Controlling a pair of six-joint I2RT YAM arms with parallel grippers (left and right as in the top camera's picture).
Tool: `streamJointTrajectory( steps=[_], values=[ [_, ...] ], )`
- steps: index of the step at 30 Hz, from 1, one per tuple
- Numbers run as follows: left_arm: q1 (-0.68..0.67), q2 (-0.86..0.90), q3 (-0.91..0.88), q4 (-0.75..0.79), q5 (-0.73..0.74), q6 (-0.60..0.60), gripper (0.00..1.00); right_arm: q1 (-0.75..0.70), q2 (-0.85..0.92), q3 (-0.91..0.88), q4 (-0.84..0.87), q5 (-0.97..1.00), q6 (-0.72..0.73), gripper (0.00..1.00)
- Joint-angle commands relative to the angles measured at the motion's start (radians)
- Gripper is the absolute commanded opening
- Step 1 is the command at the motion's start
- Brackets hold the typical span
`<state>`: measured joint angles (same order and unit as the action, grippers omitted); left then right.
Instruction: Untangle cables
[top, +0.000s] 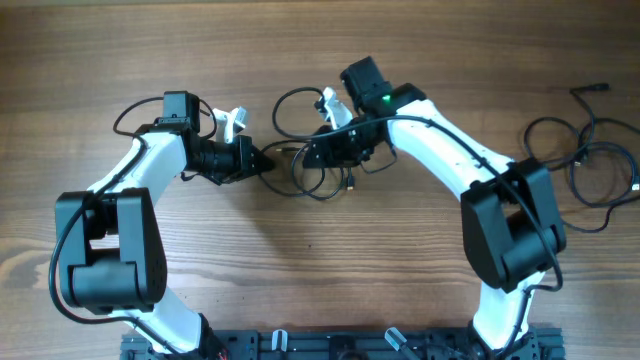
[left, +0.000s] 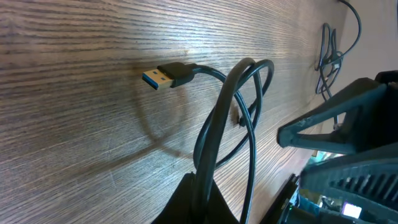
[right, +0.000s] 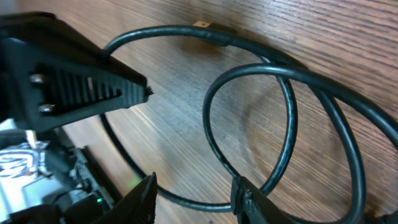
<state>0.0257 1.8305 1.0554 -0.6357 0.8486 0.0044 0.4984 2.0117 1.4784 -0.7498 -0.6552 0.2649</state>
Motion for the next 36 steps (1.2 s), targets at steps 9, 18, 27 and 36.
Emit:
streamJointTrajectory(
  steps=[9,18,27,36],
  values=[
    [-0.005,-0.011,-0.004,-0.002,0.080,0.044,0.04,0.031,-0.006,-0.001,0.058,0.200,0.049,0.51],
    [-0.005,-0.011,-0.004,-0.008,0.140,0.045,0.04,0.031,-0.006,-0.001,-0.002,0.282,0.050,0.51],
    [-0.005,-0.011,-0.004,-0.006,0.261,0.045,0.04,0.032,-0.006,-0.001,-0.037,0.093,0.049,0.04],
    [-0.004,-0.011,-0.004,0.031,-0.018,-0.153,0.04,-0.060,-0.171,0.023,-0.138,0.152,-0.003,0.04]
  ],
)
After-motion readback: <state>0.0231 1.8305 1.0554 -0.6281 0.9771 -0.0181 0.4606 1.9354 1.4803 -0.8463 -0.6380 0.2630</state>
